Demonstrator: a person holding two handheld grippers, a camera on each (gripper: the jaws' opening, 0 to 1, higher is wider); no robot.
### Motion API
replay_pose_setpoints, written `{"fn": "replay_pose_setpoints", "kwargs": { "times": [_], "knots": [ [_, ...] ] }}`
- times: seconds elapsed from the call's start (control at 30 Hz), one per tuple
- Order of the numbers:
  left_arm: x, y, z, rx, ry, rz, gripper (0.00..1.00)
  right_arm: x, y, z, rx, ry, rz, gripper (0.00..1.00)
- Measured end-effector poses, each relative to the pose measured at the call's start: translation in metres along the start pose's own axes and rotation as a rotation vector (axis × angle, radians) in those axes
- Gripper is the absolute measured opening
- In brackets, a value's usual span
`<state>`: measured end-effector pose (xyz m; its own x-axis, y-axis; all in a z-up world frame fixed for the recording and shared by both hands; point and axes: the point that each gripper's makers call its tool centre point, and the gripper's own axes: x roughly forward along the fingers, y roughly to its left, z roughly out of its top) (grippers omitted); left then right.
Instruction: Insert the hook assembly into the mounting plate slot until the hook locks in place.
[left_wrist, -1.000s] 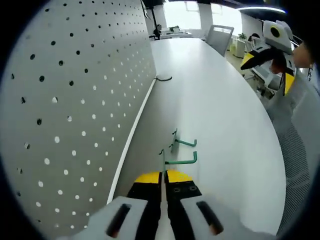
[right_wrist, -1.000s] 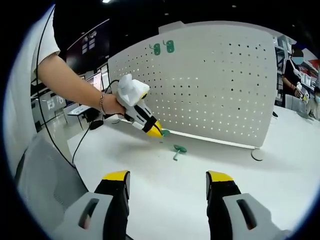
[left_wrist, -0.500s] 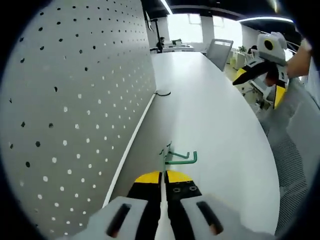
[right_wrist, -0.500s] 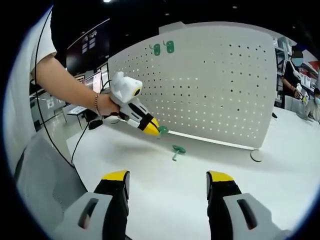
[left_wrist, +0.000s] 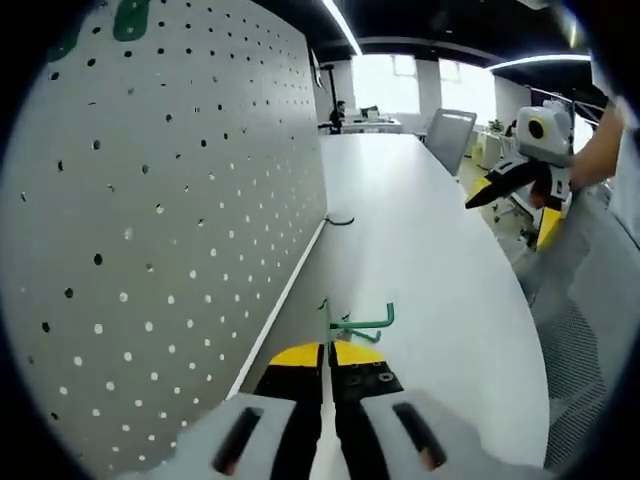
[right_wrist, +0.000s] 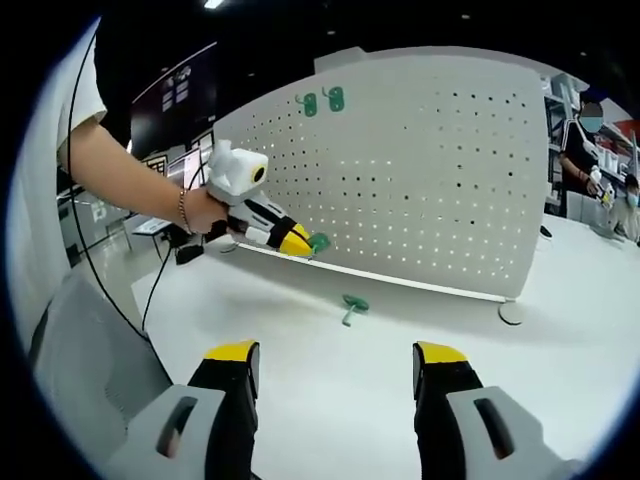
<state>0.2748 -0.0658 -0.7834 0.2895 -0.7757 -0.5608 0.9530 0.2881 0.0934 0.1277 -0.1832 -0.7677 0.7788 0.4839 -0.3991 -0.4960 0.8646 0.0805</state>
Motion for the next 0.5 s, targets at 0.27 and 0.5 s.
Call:
{"fn": "replay_pose_setpoints", "kwargs": {
  "times": [0.27,0.5],
  "knots": [
    [-0.016,0.002,0.014,-0.028,-0.059,0.036,0.01,0.0,0.003,0.0,-0.016,0.003,0.009,0.6],
    [-0.03,-0.001,0.026,-0.019,-0.106,0.064,0.01,0.001,0.006,0.001,-0.024,0.001,0.022,0.6]
  ]
}}
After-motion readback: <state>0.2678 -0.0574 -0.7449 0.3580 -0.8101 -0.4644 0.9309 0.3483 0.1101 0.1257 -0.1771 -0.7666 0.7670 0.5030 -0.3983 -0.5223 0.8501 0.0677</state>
